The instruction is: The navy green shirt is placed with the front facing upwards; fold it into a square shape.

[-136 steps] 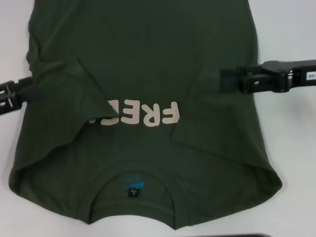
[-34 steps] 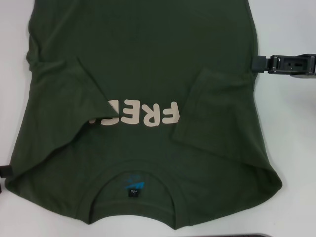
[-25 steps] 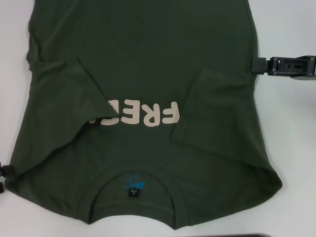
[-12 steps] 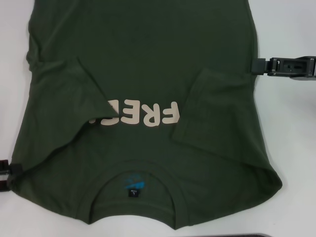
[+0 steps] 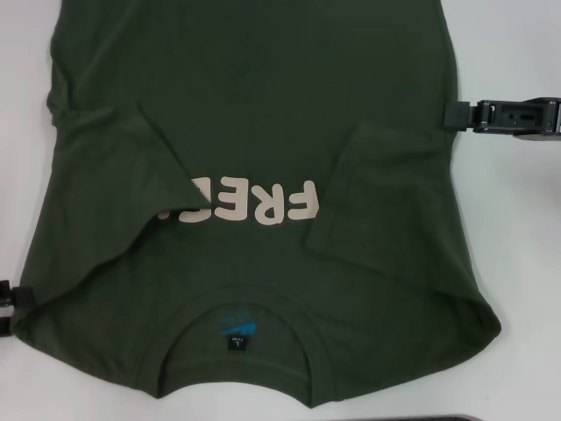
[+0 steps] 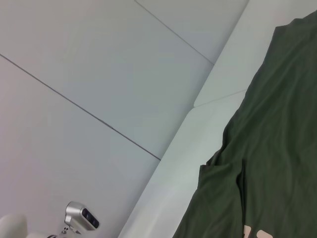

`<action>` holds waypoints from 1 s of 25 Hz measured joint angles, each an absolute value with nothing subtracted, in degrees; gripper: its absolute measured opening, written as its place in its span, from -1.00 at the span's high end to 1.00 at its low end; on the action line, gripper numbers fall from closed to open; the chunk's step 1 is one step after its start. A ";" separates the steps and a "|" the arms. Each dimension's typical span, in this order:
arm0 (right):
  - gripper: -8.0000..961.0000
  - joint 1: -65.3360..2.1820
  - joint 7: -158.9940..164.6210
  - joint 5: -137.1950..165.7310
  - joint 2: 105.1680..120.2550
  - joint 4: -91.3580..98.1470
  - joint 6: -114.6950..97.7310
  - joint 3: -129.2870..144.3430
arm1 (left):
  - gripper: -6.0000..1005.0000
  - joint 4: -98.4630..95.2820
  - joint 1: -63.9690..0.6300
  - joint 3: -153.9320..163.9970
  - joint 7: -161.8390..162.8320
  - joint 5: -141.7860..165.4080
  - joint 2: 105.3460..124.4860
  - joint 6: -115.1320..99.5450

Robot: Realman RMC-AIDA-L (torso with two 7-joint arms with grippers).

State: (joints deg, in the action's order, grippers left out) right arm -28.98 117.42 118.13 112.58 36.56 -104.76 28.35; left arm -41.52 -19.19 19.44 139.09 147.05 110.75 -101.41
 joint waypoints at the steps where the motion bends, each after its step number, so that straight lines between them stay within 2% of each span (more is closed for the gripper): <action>1: -0.65 -28.98 117.42 118.12 112.58 36.56 -104.76 28.33 | -0.46 -41.57 -19.15 19.38 139.11 147.04 110.72 -101.39; 25: -0.65 -29.08 117.85 118.07 112.67 36.56 -104.91 28.46 | -0.47 -41.17 -20.56 19.69 138.72 147.04 111.09 -100.72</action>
State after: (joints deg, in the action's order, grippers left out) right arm -29.08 117.85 118.07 112.67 36.56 -104.91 28.46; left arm -41.17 -20.56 19.69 138.72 147.04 111.09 -100.72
